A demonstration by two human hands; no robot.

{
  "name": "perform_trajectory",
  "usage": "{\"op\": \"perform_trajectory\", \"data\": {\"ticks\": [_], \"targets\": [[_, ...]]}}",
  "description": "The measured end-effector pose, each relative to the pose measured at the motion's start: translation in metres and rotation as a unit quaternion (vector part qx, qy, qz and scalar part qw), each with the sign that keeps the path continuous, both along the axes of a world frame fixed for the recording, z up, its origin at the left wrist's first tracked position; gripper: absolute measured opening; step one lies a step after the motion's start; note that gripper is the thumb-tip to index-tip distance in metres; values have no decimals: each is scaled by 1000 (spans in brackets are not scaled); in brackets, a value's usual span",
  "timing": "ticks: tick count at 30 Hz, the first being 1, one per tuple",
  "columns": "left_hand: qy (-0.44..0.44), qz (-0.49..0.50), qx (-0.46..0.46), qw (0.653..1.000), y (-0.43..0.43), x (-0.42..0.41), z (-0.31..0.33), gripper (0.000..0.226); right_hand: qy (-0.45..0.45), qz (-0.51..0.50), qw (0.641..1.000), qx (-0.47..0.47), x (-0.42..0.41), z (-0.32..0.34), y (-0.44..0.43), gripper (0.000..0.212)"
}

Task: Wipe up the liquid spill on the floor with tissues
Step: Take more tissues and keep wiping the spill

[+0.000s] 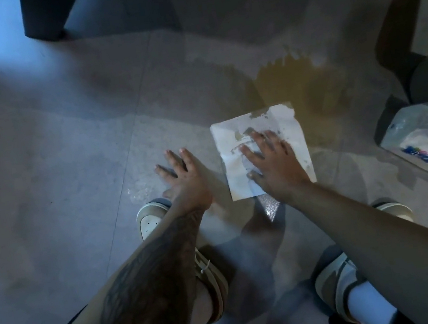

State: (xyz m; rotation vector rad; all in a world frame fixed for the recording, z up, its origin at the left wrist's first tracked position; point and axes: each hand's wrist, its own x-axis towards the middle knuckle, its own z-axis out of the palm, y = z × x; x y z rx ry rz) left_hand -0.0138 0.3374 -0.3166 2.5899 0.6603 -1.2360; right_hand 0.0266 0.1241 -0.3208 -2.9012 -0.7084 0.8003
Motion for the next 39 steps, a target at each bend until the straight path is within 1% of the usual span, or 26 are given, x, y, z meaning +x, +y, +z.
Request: {"op": "perform_trajectory", "data": {"ticks": [3, 7, 9, 12, 14, 17, 20, 24, 29, 31, 35, 37, 39], "targets": [[-6, 3, 6, 1000, -1, 0, 0, 127, 11, -67, 998, -6, 3, 0, -8, 69], [1, 11, 8, 1000, -4, 3, 2, 129, 23, -111, 994, -2, 1, 2, 4, 69], [3, 12, 8, 1000, -3, 3, 1, 131, 29, -98, 995, 1, 0, 3, 10, 69], [-4, 7, 13, 1000, -3, 2, 0, 131, 29, -46, 998, 4, 3, 4, 2, 69], [-3, 10, 13, 1000, -3, 2, -1, 129, 18, -47, 999, 3, 7, 5, -11, 71], [3, 16, 12, 1000, -2, 4, 1, 130, -15, -129, 991, -14, 11, 5, -25, 70], [15, 15, 12, 1000, -2, 6, 4, 134, 0, -184, 983, -1, 8, 3, -22, 69], [22, 21, 2, 1000, -4, 9, 10, 137, -3, -163, 987, 12, 7, 4, -15, 68], [17, 26, -9, 999, -3, 9, 11, 137, 9, -65, 996, 67, 11, 6, -24, 60], [18, 26, -6, 999, -3, 8, 11, 136, 6, -77, 994, 81, 16, 6, -33, 58], [24, 25, 2, 999, -3, 9, 8, 139, -9, -139, 988, 63, 13, 5, -32, 58], [29, 28, 8, 999, -3, 9, 7, 139, -17, -137, 988, 71, 8, 5, -25, 53], [27, 27, 11, 999, -4, 10, 7, 139, 1, -132, 987, 89, 7, 10, -21, 45]]}}
